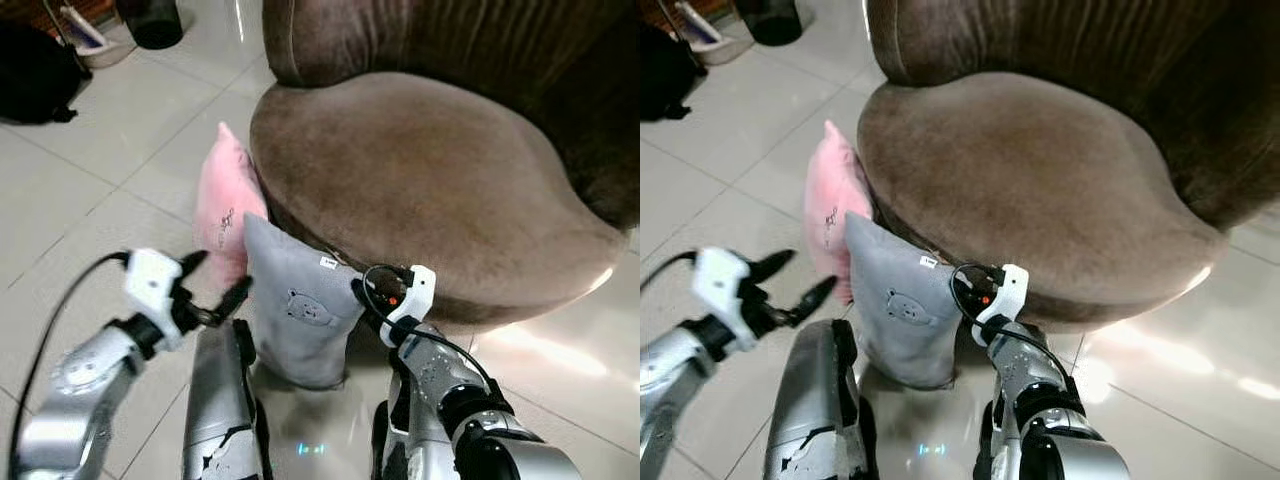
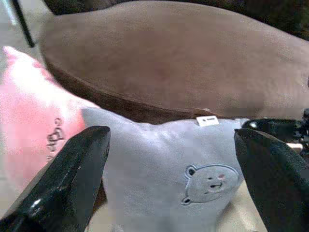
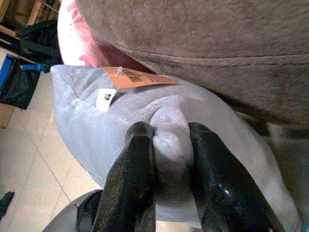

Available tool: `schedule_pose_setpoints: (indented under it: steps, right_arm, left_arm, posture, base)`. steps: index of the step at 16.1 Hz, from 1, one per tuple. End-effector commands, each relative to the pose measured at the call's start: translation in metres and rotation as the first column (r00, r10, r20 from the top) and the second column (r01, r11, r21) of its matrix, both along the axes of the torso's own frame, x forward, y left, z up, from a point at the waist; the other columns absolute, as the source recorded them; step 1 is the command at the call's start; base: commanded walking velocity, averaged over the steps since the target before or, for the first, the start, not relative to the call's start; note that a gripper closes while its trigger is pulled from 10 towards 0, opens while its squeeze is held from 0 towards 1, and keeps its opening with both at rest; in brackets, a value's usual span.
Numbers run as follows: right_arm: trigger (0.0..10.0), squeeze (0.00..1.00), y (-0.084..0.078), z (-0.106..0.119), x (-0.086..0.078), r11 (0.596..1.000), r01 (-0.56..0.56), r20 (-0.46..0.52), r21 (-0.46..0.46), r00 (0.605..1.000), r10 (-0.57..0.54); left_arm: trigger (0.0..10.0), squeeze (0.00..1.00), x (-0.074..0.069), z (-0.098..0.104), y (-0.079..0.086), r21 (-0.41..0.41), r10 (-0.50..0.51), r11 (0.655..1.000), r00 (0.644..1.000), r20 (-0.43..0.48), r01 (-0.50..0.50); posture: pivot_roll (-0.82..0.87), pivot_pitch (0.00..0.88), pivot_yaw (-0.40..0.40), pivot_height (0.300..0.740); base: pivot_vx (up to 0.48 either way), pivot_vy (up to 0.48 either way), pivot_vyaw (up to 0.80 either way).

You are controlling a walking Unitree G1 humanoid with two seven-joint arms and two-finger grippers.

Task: Move the pillow to the sofa from floor

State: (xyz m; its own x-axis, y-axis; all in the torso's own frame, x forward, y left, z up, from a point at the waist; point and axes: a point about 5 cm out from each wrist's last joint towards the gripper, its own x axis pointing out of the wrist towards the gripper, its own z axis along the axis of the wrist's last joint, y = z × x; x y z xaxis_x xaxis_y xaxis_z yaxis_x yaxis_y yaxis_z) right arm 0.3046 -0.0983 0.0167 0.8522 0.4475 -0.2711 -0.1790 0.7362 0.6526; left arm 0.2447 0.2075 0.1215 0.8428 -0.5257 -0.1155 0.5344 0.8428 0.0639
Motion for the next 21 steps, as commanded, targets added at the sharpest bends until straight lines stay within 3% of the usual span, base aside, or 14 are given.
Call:
schedule_pose_setpoints:
  steps: [1,8,13,16,20,21]
  right_arm:
    - [0.0,0.00,0.000,-0.005,-0.004,1.000,-0.014,-0.013,-0.007,1.000,0.014]
    - [0.0,0.00,0.008,-0.002,-0.005,0.996,-0.077,0.013,0.039,0.997,0.076]
    - [0.0,0.00,0.015,0.009,-0.004,0.979,-0.172,0.096,0.108,0.982,0.162]
    - [0.0,0.00,0.019,0.058,0.006,0.939,-0.222,0.278,0.262,0.949,0.147]
    - [0.0,0.00,0.012,0.124,0.021,0.910,-0.171,0.396,0.377,0.918,0.008]
    - [0.0,0.00,0.003,0.170,0.033,0.879,-0.124,0.448,0.461,0.887,-0.110]
  left_arm:
    - [10.0,0.00,0.002,-0.008,-0.001,0.020,-0.018,1.000,1.000,-0.015,0.018]
    - [10.0,0.00,0.019,-0.012,-0.004,0.059,0.002,0.998,1.000,-0.027,0.000]
    - [10.0,0.00,0.014,-0.011,-0.002,0.063,-0.008,0.998,1.000,-0.014,0.009]
    - [10.0,0.00,-0.011,0.006,-0.011,-0.015,-0.105,0.994,0.994,0.001,0.105]
    - [10.0,0.00,-0.028,0.016,-0.028,-0.058,-0.220,0.974,0.976,0.002,0.219]
    - [10.0,0.00,-0.029,0.022,-0.033,-0.060,-0.253,0.966,0.967,0.013,0.253]
  posture:
    - [0.13,0.149,-0.019,0.501]
    - [0.12,0.150,-0.020,0.501]
    - [0.11,0.138,-0.017,0.501]
    - [0.12,0.134,-0.023,0.501]
    - [0.11,0.128,-0.029,0.501]
    - [0.11,0.119,-0.029,0.501]
  base:
    - [0.000,0.000,0.00]
    - [0.000,0.000,0.00]
    - [0.000,0.000,0.00]
    - [0.000,0.000,0.00]
    - [0.000,0.000,0.00]
    - [0.000,0.000,0.00]
